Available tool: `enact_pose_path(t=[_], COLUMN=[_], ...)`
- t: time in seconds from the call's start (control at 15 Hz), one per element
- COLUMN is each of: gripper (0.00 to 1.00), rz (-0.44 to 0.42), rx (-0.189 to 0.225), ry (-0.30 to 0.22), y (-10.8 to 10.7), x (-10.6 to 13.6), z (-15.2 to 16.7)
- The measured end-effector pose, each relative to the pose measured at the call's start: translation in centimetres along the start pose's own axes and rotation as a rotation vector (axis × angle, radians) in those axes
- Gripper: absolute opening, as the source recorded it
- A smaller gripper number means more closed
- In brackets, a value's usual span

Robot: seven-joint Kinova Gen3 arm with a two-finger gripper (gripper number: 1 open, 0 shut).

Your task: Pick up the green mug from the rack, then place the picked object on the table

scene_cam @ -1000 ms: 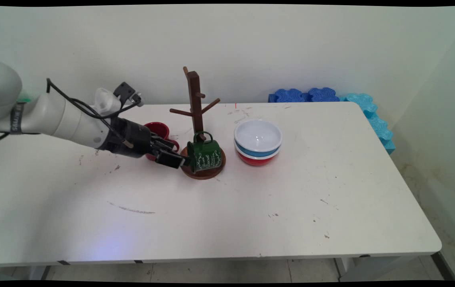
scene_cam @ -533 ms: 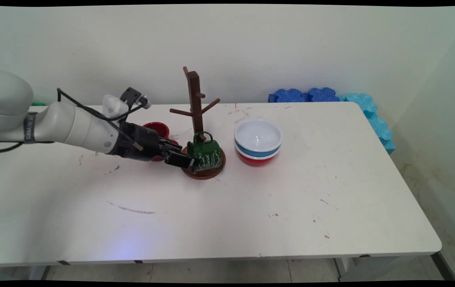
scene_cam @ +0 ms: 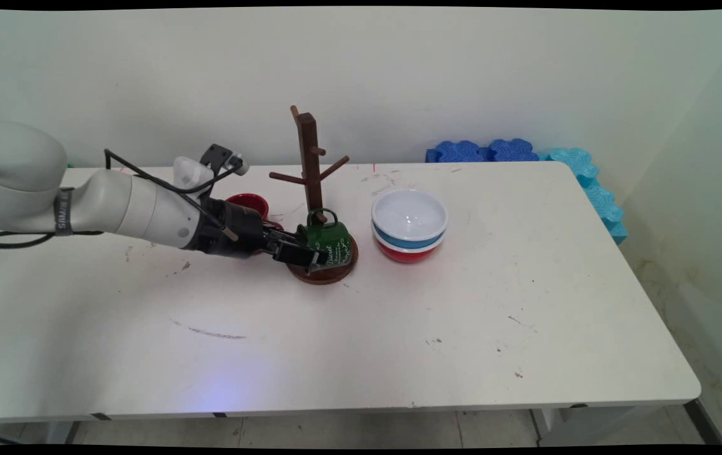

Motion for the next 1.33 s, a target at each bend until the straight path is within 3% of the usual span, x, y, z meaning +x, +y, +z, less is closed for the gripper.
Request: enact_pose_path(t=[0.27,0.33,1.33], gripper=[1.0,0.0,0.0], rz=[-0.008,-0.009,0.014], rx=[-0.007,-0.008,-0.022], ry=[0.004,0.004,0.0], y=[-0.1,-0.1,-0.3], x=[-0.1,-0.1,0.3], z=[0.6,0.7,1.5])
